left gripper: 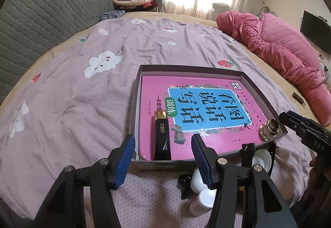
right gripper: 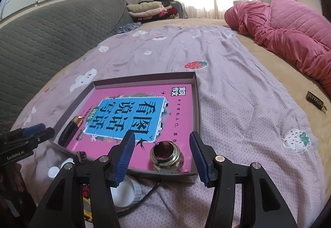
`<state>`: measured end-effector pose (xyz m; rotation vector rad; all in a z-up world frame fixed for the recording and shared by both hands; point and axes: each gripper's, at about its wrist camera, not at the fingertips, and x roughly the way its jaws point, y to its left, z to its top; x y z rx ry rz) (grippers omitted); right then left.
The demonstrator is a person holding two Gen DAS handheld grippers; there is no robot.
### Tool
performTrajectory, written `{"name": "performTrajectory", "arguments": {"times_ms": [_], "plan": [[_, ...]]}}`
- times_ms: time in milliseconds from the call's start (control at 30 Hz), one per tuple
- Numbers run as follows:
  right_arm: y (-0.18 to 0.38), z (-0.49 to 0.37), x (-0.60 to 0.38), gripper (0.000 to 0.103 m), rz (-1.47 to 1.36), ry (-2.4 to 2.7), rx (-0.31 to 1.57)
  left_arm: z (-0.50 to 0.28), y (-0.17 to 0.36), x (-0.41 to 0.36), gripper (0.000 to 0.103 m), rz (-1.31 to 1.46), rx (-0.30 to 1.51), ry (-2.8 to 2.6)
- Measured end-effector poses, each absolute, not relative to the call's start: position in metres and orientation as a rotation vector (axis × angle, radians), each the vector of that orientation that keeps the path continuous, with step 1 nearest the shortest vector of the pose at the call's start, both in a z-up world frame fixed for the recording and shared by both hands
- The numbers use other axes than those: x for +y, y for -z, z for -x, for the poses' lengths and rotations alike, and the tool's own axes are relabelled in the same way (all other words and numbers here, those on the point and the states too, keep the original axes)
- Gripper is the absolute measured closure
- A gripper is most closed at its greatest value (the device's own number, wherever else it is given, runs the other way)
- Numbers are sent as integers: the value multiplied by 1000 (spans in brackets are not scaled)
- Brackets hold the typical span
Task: Organize rigid objects
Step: 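Lift both tools out of the tray and back toward the loose items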
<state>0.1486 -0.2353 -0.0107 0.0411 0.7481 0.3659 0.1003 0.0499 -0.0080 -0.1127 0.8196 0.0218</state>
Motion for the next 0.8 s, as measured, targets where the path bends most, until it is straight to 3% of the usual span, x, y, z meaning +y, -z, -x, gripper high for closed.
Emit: {"name": "performTrajectory", "arguments": {"times_ms": [800], "plan": [[-10,-99,-226,36,50,-413,685,-60,-6,41,47,64,798,0]]}}
